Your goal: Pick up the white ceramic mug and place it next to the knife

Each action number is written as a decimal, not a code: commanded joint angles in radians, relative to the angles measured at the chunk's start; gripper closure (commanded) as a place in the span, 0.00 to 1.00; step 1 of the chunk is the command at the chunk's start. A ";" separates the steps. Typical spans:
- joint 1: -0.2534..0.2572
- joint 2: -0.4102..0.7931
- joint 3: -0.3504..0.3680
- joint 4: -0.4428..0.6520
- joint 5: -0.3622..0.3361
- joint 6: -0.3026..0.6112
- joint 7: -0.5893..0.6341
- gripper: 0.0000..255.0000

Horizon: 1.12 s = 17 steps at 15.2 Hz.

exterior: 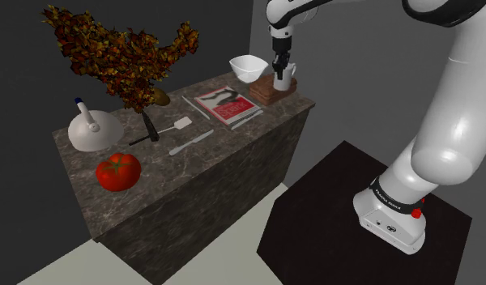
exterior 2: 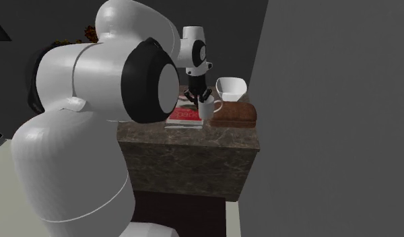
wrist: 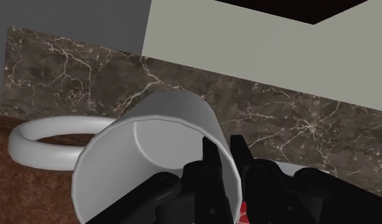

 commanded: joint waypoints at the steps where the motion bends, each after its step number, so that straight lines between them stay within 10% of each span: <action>1: 0.030 -0.011 0.016 -0.012 0.000 -0.002 0.046 1.00; 17: 0.244 0.020 0.147 0.046 0.019 -0.044 0.381 1.00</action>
